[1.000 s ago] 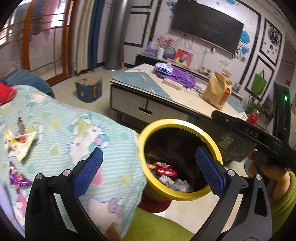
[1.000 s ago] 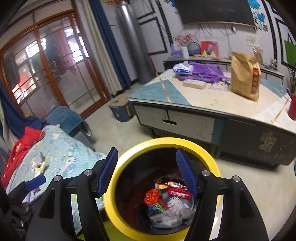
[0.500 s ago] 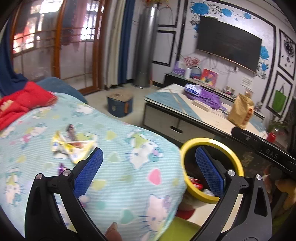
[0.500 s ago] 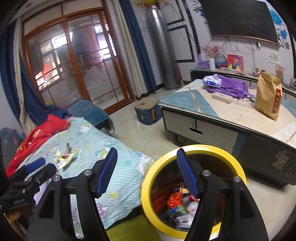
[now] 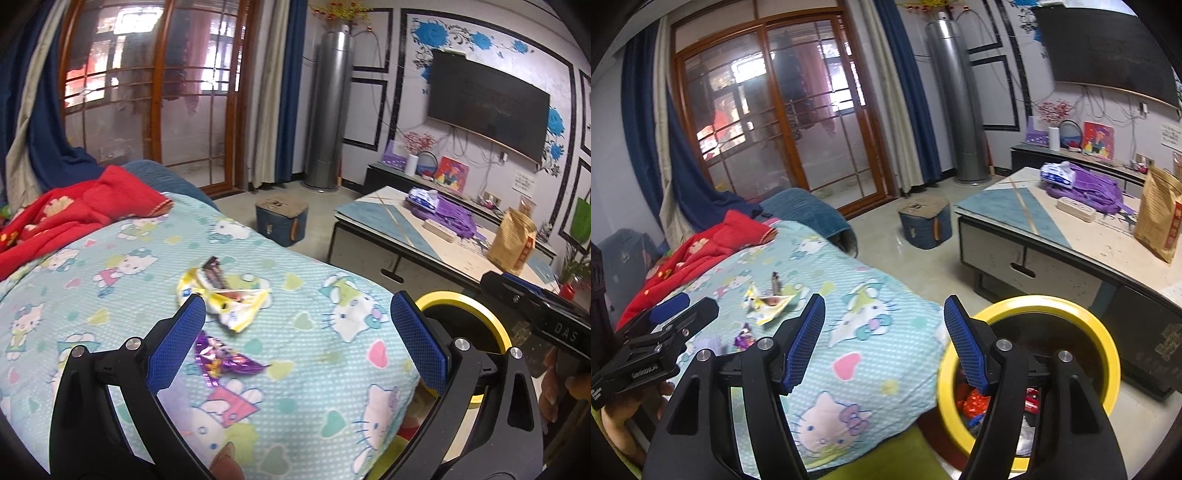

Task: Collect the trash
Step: 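Move both open tools back toward the remaining wrappers on the bed, then grasp the white mesh sleeve with the left tool while the right tool grasps the yellow wrapper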

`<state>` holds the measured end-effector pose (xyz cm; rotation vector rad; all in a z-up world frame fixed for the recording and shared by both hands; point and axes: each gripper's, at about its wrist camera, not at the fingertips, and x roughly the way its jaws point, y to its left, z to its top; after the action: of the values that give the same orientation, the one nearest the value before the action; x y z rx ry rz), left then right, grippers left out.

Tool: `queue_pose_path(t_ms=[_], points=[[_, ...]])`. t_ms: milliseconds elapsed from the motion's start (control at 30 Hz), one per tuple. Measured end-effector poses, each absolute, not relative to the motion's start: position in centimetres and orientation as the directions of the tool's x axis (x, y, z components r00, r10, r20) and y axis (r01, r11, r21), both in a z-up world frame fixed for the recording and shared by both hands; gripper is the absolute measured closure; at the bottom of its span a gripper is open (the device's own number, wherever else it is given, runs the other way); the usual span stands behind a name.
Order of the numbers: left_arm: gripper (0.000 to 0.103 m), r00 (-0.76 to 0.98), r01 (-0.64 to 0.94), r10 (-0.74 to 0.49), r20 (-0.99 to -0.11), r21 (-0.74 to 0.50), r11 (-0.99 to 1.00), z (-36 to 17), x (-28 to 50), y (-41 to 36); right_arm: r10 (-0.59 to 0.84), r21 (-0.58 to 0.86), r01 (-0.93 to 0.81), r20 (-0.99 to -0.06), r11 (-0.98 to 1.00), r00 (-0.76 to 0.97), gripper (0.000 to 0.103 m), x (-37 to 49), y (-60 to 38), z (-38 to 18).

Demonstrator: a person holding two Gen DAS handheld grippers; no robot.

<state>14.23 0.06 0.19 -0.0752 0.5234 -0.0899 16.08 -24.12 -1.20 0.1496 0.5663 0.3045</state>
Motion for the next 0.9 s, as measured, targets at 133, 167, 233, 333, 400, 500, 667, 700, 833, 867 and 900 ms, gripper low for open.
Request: queue_pose_path(t_ms=[133,167,233,333,400,500,667,700,833,867,900], points=[[0.011,0.868,0.03,-0.086,-0.49,-0.121,0.992,0.4,13.9,1.9,0.349,0.217,-0.275,-0.514,0.937,0.784,0.037,16.1,-22.4,-1.2],[0.011,0.868,0.024,-0.081,-0.49,-0.122,0.992,0.4,13.9,2.3,0.353,0.216,-0.281,-0.514,0.935,0.782,0.036,16.0,-22.1,-1.2],[0.011,0.868,0.001,-0.062,-0.492,-0.124,0.992,0.4,13.8,3.1,0.365,0.211,-0.298,-0.519,0.931,0.773,0.035,16.1,-21.2,-1.2],[0.011,0.867,-0.021,-0.047,-0.496,-0.129,0.991,0.3,13.7,4.1,0.382,0.205,-0.322,-0.525,0.924,0.761,0.034,16.4,-19.8,-1.3],[0.011,0.865,-0.037,-0.035,-0.5,-0.132,0.991,0.3,13.5,4.8,0.39,0.203,-0.334,-0.528,0.921,0.754,0.033,16.6,-19.0,-1.5],[0.011,0.864,-0.059,-0.016,-0.503,-0.133,0.989,0.4,13.3,5.9,0.396,0.198,-0.345,-0.536,0.917,0.746,0.033,17.1,-17.9,-1.8],[0.011,0.854,-0.086,-0.001,-0.52,-0.142,0.986,0.0,13.1,7.8,0.41,0.203,-0.361,-0.566,0.91,0.715,0.033,18.8,-15.9,-2.7],[0.011,0.849,-0.087,-0.004,-0.529,-0.147,0.985,-0.2,13.0,8.2,0.413,0.21,-0.36,-0.573,0.909,0.708,0.033,19.2,-15.6,-2.9],[0.011,0.828,-0.101,-0.003,-0.561,-0.154,0.983,-1.4,12.8,9.7,0.427,0.247,-0.352,-0.596,0.903,0.679,0.033,20.9,-14.3,-3.7],[0.011,0.822,-0.099,-0.011,-0.57,-0.162,0.982,-1.7,12.8,10.1,0.432,0.251,-0.354,-0.601,0.901,0.673,0.033,21.3,-13.9,-3.9],[0.011,0.816,-0.1,-0.015,-0.577,-0.167,0.981,-1.9,13.0,10.3,0.436,0.256,-0.356,-0.606,0.899,0.666,0.033,21.6,-13.5,-4.0]])
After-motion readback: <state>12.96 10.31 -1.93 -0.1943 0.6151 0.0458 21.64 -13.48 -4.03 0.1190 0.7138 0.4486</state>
